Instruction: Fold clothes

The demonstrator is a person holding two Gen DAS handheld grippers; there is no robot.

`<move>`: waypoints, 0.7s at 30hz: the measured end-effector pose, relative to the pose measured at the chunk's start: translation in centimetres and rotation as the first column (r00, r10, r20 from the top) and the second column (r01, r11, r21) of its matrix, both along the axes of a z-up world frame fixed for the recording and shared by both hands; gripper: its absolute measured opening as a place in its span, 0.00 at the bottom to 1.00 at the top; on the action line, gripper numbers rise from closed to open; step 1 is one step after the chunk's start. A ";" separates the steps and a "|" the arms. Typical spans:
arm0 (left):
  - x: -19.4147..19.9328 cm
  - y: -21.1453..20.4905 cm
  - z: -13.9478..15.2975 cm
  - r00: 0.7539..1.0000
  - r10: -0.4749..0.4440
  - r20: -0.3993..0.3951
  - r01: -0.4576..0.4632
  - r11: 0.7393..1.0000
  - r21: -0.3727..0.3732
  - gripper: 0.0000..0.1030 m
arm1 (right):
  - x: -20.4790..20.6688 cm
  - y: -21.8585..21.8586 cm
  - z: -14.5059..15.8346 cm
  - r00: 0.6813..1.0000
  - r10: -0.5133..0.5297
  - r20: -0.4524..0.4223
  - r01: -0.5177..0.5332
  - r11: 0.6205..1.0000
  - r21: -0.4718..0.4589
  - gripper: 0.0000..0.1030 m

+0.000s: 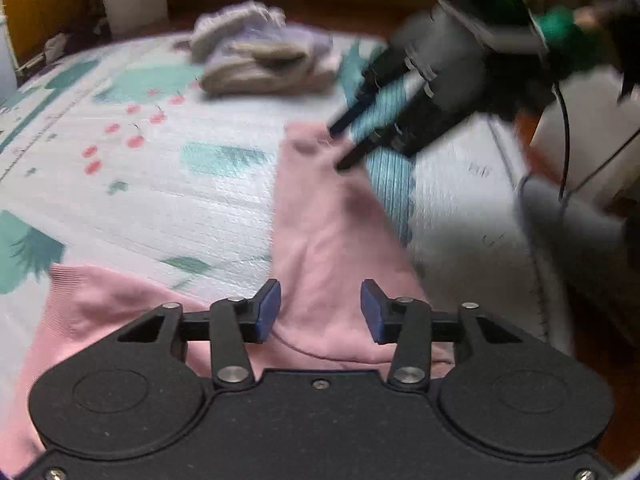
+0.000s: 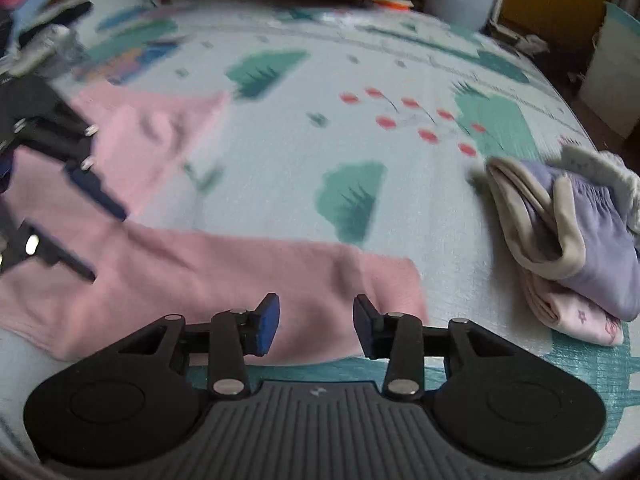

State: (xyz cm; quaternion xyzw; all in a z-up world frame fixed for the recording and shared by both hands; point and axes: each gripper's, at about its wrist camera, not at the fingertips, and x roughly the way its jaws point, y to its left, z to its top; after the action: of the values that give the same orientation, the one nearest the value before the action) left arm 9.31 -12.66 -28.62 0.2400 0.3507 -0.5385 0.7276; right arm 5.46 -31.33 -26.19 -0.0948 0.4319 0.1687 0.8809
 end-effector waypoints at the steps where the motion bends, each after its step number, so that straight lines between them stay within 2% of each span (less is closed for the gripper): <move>1: 0.3 0.8 0.1 1.000 0.016 0.010 -0.016 1.000 0.007 0.43 | -0.7 0.7 0.5 1.000 0.030 0.003 -0.030 0.999 0.020 0.41; 5: 1.2 3.4 -0.5 0.997 0.080 -0.006 -0.080 0.994 0.068 0.43 | -3.5 5.1 1.0 0.978 0.206 -0.026 -0.204 0.976 0.081 0.42; 8: 0.4 4.1 -0.8 0.998 0.060 -0.028 -0.058 0.995 0.076 0.43 | -5.4 8.8 0.8 0.936 0.350 -0.048 -0.344 0.934 0.097 0.42; 10: -0.1 4.4 -1.1 0.998 0.038 -0.042 -0.035 0.996 0.079 0.43 | -6.5 10.7 0.6 0.911 0.408 -0.058 -0.400 0.909 0.113 0.42; 14: -1.3 4.7 -1.3 0.998 -0.004 -0.065 0.008 0.998 0.067 0.41 | -8.2 12.8 0.1 0.883 0.469 -0.012 -0.467 0.881 0.077 0.42; 15: -1.4 4.6 -1.4 0.998 -0.010 -0.067 0.015 0.997 0.075 0.35 | -8.5 13.3 -0.1 0.873 0.488 -0.008 -0.486 0.872 0.057 0.42; 16: -1.6 4.5 -1.5 0.997 -0.016 -0.070 0.021 0.996 0.083 0.33 | -8.8 13.7 -0.4 0.865 0.501 -0.008 -0.500 0.865 0.035 0.41; 19: -2.1 4.3 -1.9 0.996 -0.033 -0.077 0.041 0.994 0.106 0.33 | -8.3 14.1 -2.0 0.872 0.479 -0.095 -0.479 0.877 0.029 0.45; 21: -2.4 4.1 -2.2 0.996 -0.044 -0.082 0.054 0.991 0.122 0.33 | -8.2 14.2 -2.0 0.869 0.484 -0.100 -0.483 0.875 0.033 0.48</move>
State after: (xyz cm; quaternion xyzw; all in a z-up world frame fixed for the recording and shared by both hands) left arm 6.91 -8.57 -30.77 0.2716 0.4061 -0.5424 0.6835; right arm -2.71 -17.09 -28.22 -0.1878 0.4398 0.3898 0.7870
